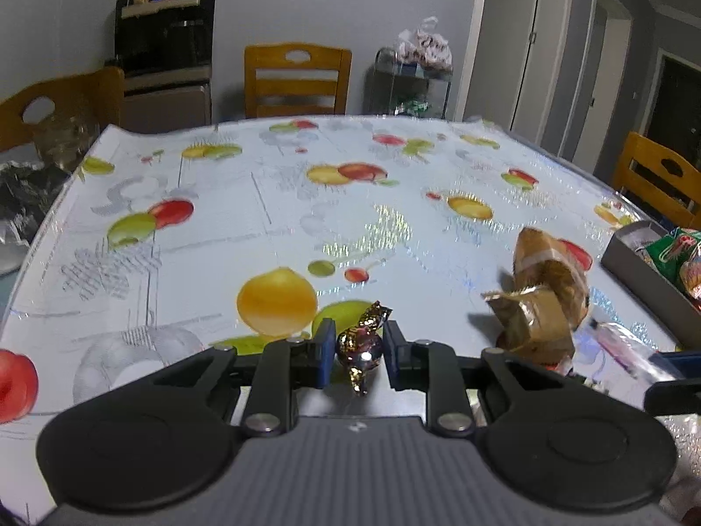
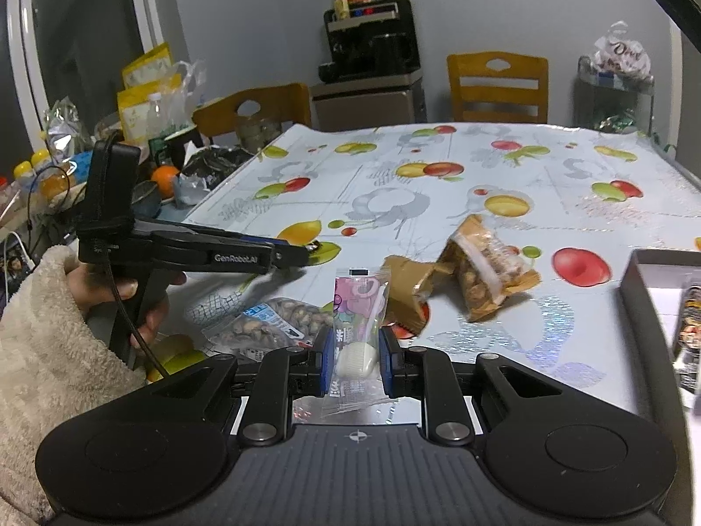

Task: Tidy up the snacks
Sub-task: 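Carry the candy with the left tool while the right tool carries the packet to the tray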

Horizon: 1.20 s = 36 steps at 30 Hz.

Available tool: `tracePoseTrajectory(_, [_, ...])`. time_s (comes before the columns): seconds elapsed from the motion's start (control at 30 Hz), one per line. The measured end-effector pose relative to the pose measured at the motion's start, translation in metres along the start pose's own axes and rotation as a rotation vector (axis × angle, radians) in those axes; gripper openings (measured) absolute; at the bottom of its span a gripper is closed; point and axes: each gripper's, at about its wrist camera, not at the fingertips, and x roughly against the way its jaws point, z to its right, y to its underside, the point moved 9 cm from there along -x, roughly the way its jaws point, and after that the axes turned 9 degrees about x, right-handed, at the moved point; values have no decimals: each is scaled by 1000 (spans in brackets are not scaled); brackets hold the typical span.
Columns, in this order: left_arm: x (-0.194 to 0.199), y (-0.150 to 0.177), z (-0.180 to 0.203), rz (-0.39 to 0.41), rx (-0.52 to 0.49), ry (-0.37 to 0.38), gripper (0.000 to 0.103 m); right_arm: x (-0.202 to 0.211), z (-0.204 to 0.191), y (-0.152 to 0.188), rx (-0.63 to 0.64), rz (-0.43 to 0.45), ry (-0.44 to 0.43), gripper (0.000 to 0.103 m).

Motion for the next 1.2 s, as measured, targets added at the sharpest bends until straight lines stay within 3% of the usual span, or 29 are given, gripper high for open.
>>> tracePoseTrajectory(0.33, [38, -14, 18, 122, 16, -18, 21, 30, 20, -1, -29, 55, 27, 23])
tracePoseTrajectory(0.77, [88, -8, 81, 152, -34, 83, 21, 45, 35, -1, -43, 88, 8, 23])
tracePoseTrajectory(1.2, [102, -16, 153, 155, -125, 180, 21, 84, 68, -1, -75, 169, 19, 23])
